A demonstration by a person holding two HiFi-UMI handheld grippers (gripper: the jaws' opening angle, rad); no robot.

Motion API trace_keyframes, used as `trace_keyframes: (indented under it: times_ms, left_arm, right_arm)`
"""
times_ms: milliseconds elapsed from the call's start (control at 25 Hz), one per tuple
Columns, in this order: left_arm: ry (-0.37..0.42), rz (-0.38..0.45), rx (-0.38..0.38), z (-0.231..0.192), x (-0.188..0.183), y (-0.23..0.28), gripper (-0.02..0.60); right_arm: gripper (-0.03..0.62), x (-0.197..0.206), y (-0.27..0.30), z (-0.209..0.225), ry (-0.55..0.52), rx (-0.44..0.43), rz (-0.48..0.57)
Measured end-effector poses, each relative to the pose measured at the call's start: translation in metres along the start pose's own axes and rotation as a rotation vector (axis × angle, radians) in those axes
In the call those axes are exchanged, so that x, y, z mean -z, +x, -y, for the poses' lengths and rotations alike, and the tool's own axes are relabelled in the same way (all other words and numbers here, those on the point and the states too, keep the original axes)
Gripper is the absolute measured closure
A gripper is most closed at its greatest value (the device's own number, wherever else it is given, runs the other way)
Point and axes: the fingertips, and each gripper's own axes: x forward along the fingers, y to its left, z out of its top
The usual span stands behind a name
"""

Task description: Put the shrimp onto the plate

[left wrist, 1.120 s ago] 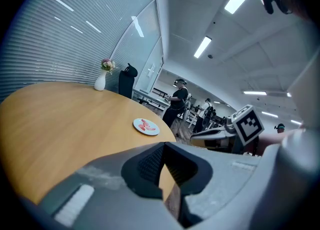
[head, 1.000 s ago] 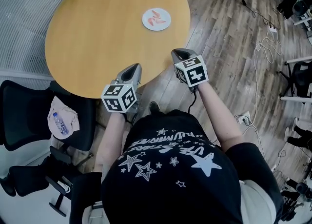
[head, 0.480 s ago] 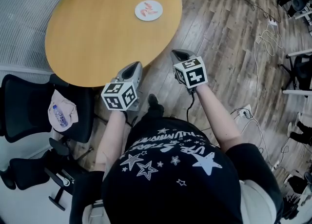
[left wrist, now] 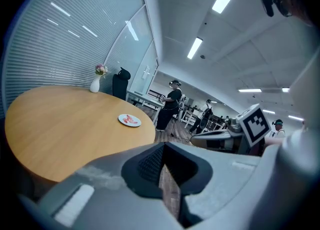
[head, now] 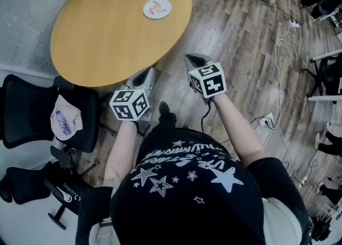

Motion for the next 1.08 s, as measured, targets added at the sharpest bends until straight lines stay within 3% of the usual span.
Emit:
trace_keyframes:
  times_ms: [600,1080]
  left_arm:
    - [0.031,0.058,-0.002,0.051,0.010,-0.037,0.580]
    - [0.021,0.069,-0.003,0.065,0.031,-0.064,0.580]
  right_arm:
    - [0.592,0.012,-0.061,-0.023,-0.040,-0.028,0.054]
    - [0.592,0.031,-0.084,-0.043,-0.052,-0.032,0.066]
